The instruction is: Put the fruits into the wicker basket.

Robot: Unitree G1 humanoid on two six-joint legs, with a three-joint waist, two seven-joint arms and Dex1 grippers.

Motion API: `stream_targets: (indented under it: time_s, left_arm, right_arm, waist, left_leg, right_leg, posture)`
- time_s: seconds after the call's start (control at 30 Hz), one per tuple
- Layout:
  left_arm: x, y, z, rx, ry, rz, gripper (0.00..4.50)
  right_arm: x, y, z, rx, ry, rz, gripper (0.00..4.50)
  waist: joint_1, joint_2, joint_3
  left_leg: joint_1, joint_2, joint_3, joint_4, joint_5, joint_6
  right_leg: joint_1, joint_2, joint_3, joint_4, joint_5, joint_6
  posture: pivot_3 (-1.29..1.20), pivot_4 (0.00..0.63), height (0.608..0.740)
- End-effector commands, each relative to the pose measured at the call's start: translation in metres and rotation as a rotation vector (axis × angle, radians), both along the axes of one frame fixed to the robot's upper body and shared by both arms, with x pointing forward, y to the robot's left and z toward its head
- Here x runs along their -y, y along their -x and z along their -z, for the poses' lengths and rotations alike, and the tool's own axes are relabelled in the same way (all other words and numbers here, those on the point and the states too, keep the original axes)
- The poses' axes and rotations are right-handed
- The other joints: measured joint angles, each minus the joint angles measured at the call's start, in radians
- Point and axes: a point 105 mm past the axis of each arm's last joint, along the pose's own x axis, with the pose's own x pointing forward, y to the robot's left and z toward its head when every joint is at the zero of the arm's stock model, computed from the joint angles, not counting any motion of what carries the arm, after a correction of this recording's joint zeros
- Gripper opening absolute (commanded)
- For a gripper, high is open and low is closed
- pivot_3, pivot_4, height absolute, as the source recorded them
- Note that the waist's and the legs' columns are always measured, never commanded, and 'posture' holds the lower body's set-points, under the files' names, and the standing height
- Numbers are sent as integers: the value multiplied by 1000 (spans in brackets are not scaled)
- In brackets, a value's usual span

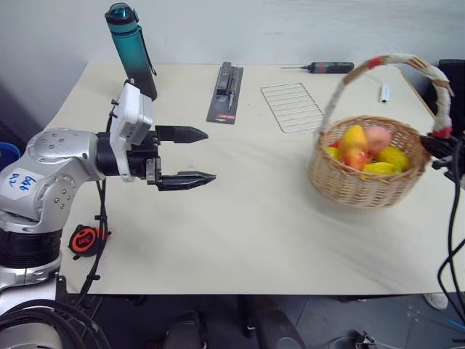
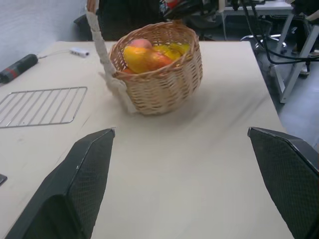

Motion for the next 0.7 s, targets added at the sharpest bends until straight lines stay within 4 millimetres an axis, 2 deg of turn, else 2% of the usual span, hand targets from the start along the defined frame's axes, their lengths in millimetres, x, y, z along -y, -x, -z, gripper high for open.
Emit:
stream_targets:
  time_s: [0.03,0.1,0.3,0.33,0.37,0.53,0.63,0.7]
  left_arm:
    - [1,0,-11,55,15,15,4500]
    - [2,-1,-12,58,23,17,4500]
    - [5,-4,-16,57,49,29,4500]
    - [5,-3,-17,53,56,35,4500]
    - [4,-2,-17,49,64,40,4500]
    - [3,-3,-18,41,76,45,4500]
    - [3,-4,-16,36,79,52,4500]
    - [4,-4,-15,32,81,59,4500]
  right_arm:
    - [23,8,-17,126,-36,90,144]
    - [27,9,-11,132,-53,103,144]
    - [29,15,10,94,-89,111,2122]
    - [31,21,11,91,-85,117,2248]
    - [33,27,11,88,-81,121,2744]
    - [46,63,7,18,-6,113,4463]
    - [56,93,2,-82,-14,44,4486]
    - [56,110,-2,-144,-45,-35,4486]
  waist:
    - [-3,0,0]
    - [-5,0,0]
    - [-2,1,0]
    - [-1,1,0]
    - [2,1,0]
    - [8,1,0]
    - [9,2,0]
    - [8,1,1]
  left_leg:
    - [0,0,0,0,0,0]
    - [1,0,-1,0,0,0]
    - [2,0,-1,0,1,-2]
    - [2,0,-1,0,1,-2]
    - [2,0,-1,0,1,-2]
    - [3,0,-2,0,1,-2]
    - [7,-1,-2,-1,0,0]
    - [10,-2,-2,-2,-2,2]
  right_leg:
    - [1,0,0,0,0,0]
    - [3,0,0,0,0,0]
    - [3,0,-1,0,0,1]
    - [3,0,-1,0,0,1]
    - [3,0,-1,0,0,1]
    - [4,-1,-1,-1,-1,2]
    - [8,-1,-1,-2,-2,3]
    - [13,-1,-1,-4,-3,4]
  posture:
    - [0,150,740]
    - [0,150,740]
    - [0,150,740]
    - [0,150,740]
    - [0,150,740]
    - [0,150,740]
    - [0,150,740]
    - [0,150,740]
